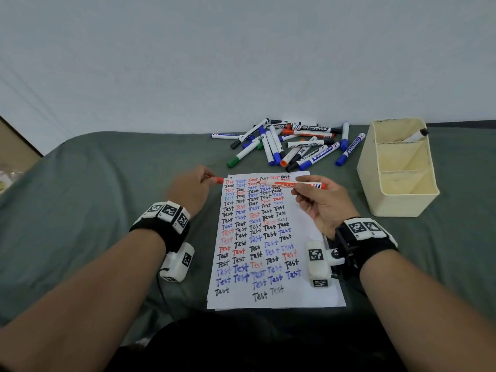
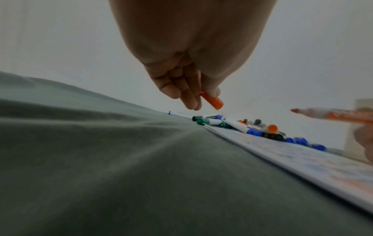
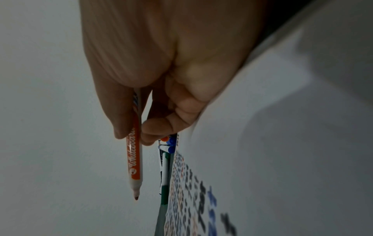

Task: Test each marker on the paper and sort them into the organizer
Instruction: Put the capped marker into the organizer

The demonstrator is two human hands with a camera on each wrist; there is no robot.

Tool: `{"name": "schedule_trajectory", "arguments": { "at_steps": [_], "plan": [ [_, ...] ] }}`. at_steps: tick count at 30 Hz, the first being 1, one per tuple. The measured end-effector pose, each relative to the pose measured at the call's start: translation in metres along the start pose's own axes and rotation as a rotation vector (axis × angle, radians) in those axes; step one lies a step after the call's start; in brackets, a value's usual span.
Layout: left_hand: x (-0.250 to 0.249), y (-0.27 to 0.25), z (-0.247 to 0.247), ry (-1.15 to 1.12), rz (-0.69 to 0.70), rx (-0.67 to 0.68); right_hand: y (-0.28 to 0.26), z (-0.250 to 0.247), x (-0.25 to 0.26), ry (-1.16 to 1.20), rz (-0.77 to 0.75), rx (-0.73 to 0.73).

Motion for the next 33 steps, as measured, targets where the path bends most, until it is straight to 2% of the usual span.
{"name": "schedule_trajectory", "arguments": {
  "at_steps": [5, 11, 27, 33],
  "plan": [
    [-0.033, -0.014, 0.005, -0.019, 0.164, 0.11, -0.002, 0.002, 0.001, -0.005, 0.001, 0.015],
    [-0.063, -0.014, 0.009, -0.034, 0.238, 0.158, -0.004, 0.002, 0.002, -0.007, -0.013, 0.037],
    [-0.066, -0.014, 0.005, -0.047, 0.215, 0.195, 0.0, 0.0, 0.0, 0.044, -0.029, 0.021],
    [-0.082, -0.02, 0.013, -0.116, 0.222, 0.276, -0.003, 0.002, 0.001, 0.048, -0.028, 0.017]
  ]
}}
Point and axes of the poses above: each hand's wrist, its own y-axis towards the middle knuckle, its own z-axis out of the palm, x = y × z, the point moved 1 cm from there along y, towards the middle knuckle, and after that the axes turned 3 degrees about -z, right-handed, at the moved point
